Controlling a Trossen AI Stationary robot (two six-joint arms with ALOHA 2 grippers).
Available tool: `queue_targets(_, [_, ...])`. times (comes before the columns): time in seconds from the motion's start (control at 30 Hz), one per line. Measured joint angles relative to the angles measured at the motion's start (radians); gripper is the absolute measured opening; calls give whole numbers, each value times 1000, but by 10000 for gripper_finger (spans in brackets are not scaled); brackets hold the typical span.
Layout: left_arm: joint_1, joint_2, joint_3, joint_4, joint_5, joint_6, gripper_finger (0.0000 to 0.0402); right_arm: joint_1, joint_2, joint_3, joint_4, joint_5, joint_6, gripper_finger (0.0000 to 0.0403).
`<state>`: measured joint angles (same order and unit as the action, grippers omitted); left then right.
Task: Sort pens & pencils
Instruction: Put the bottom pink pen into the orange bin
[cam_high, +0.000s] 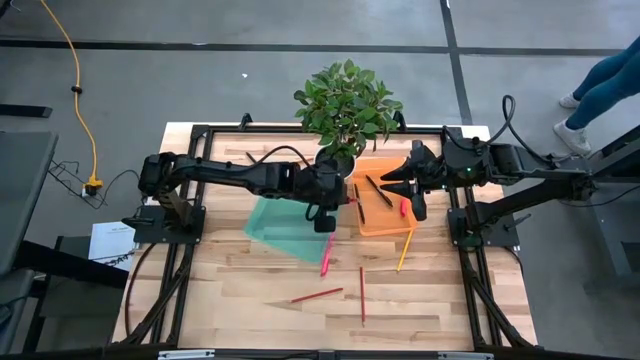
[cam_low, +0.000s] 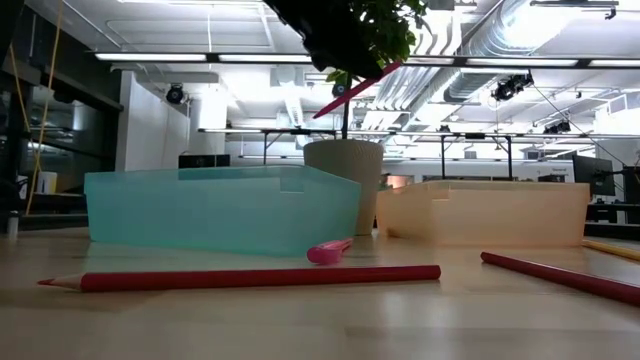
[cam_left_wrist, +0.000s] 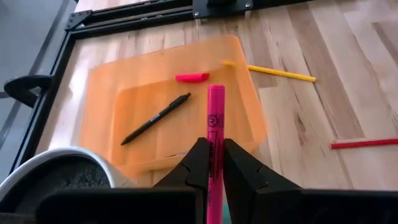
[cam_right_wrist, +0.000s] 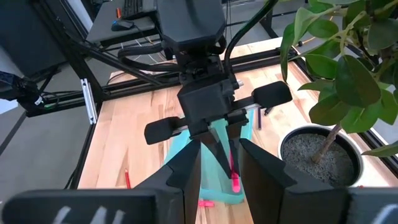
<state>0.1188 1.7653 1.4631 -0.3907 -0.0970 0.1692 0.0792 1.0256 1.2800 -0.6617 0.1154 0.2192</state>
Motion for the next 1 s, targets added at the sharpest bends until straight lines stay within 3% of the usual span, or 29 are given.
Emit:
queue_targets(0.33, [-1,65,0,103,63,-27,16,0,0,0,2,1,8,99])
queue_targets(1.0, [14,149,1,335,63,-99,16,0,0,0,43,3,19,99])
